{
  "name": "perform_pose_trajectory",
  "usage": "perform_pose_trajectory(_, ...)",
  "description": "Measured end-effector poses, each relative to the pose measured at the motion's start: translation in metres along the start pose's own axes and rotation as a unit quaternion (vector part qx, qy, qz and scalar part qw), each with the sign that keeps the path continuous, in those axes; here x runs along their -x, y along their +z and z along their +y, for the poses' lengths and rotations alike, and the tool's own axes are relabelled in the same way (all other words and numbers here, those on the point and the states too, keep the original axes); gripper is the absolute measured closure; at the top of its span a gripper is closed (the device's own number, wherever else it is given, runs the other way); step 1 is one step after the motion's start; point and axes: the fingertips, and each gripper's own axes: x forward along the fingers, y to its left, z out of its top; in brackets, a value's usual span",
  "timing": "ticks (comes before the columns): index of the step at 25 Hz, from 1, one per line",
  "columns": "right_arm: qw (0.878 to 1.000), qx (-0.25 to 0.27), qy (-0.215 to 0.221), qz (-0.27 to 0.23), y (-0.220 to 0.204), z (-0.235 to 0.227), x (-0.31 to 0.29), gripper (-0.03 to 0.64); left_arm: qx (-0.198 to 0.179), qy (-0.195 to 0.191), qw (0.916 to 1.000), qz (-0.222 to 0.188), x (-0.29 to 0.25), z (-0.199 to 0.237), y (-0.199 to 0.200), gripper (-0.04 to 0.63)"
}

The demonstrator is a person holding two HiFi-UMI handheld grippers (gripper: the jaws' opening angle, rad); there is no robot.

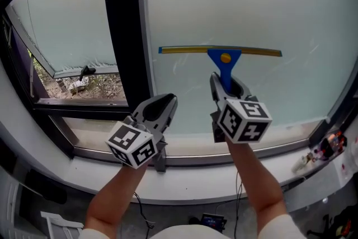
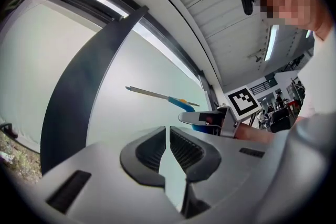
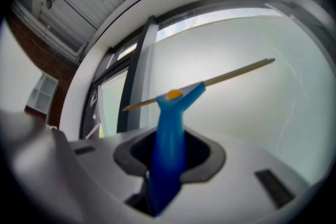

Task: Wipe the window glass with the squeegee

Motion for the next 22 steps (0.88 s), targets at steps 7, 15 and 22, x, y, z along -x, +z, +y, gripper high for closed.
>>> perform_pose_trajectory(7,1.000,0.013,0.011,-0.017,0.040,0.001,-0.037,0.494,-0.055,0.012,0.9983,-0.011,-0.035,0.020,0.043,0.548)
perform_pose_trajectory(15,0.999,0.015,0.017,-0.028,0.073,-0.001,-0.072,0.494,-0.094,0.048,0.9935,-0.043,-0.070,0.048,0.096,0.548)
perform_pose_trajectory(22,0.999,0.022,0.014,-0.038,0.107,-0.007,-0.105,0.494,-0.145,0.054,0.9866,-0.051,-0.105,0.061,0.137,0.548)
